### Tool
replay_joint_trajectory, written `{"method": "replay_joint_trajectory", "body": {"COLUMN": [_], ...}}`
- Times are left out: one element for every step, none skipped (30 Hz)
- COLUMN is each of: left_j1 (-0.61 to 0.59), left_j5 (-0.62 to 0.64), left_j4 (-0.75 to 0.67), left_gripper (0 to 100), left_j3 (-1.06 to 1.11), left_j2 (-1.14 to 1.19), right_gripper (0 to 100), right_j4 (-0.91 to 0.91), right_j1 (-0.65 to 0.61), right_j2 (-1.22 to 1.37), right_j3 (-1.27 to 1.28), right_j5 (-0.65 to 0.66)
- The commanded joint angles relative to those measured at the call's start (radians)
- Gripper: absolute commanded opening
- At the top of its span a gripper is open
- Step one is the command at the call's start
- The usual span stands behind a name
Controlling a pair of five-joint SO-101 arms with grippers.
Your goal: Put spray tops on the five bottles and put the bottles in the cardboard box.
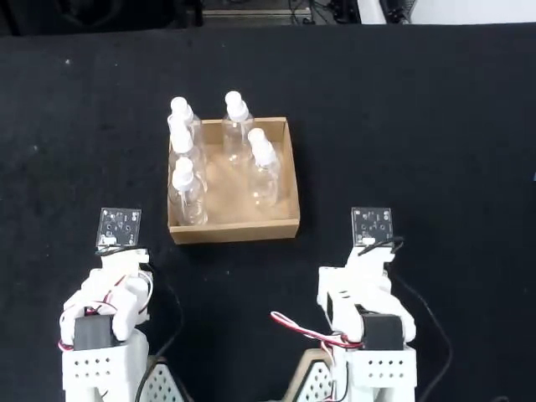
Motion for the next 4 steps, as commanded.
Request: {"method": "replay_joint_trajectory", "body": {"left_j1": [0.007, 0.007, 0.007, 0.007], "left_j5": [-0.005, -0.005, -0.005, -0.005], "left_j4": [0.018, 0.018, 0.018, 0.018], "left_gripper": [3, 3, 3, 3], "left_j3": [0.022, 0.022, 0.022, 0.022], "left_j2": [-0.009, -0.009, -0.009, -0.009], "right_gripper": [1.2, 1.2, 1.2, 1.2], "right_j4": [0.008, 0.008, 0.008, 0.008], "right_j1": [0.021, 0.021, 0.021, 0.021], "right_j2": [-0.097, -0.097, -0.097, -0.097], "right_j3": [0.001, 0.001, 0.001, 0.001], "right_j5": [0.008, 0.008, 0.008, 0.008]}}
